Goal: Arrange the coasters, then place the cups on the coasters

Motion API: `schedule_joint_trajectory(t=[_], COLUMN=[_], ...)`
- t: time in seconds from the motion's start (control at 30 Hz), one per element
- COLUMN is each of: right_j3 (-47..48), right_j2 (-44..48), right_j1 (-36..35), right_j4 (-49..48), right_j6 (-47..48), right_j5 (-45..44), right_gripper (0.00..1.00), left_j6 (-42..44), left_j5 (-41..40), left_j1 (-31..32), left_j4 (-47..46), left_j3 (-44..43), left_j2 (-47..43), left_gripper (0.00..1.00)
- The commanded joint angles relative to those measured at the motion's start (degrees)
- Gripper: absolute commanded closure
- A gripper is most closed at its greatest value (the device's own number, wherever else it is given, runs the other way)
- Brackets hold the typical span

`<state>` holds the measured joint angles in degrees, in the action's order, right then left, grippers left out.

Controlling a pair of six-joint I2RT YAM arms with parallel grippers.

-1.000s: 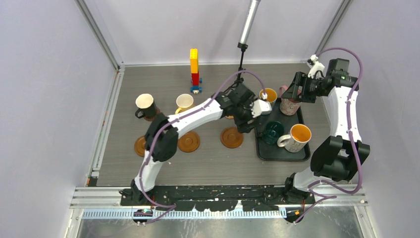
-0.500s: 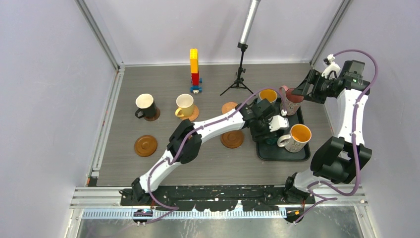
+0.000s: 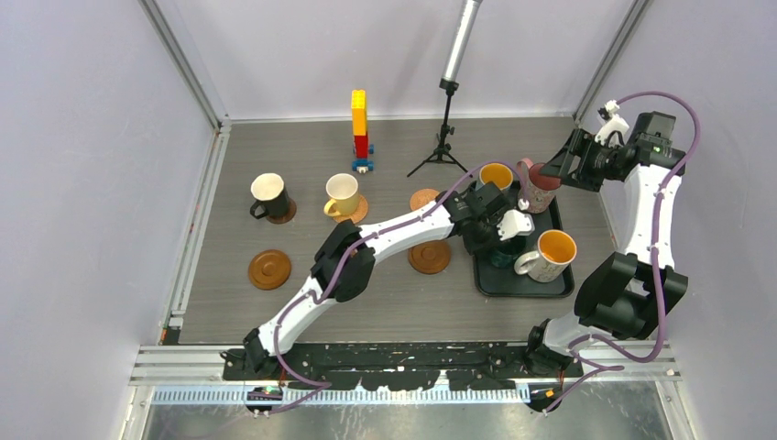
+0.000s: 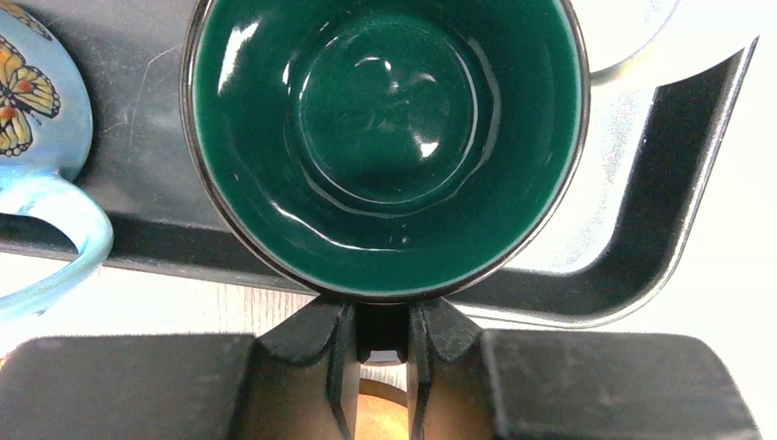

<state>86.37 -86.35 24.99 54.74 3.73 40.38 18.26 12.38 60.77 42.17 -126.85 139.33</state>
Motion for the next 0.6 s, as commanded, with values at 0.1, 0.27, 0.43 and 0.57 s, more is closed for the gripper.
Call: schedule_joint_trajectory(t=[0.1, 0.27, 0.43, 0.57], right_j3=[2.8, 3.6, 4.0, 4.4], right_j2=[0.7, 0.2, 0.0, -0.4], right_j1=[0.4, 0.4, 0.3, 0.3], right_j4=[0.0, 0.0, 0.1, 0.0], right_j6=[0.4, 0.0, 0.0, 0.0], right_j5=[2.1, 2.0, 1.7, 1.4], right_gripper=[0.26, 0.26, 0.26, 0.26], left_j6=[-4.1, -11.2, -15.4, -14.9], left_j5=[-0.2, -2.2, -6.5, -11.6], left_j1=[0.1, -1.9, -4.8, -6.5], left_j4=[-5.3, -13.5, -23.6, -26.5], left_j3=[0.9, 7.4, 18.4, 23.5], left_j2=[-7.8, -15.5, -25.5, -29.5], left_gripper=[1.00, 1.00, 1.00, 1.00])
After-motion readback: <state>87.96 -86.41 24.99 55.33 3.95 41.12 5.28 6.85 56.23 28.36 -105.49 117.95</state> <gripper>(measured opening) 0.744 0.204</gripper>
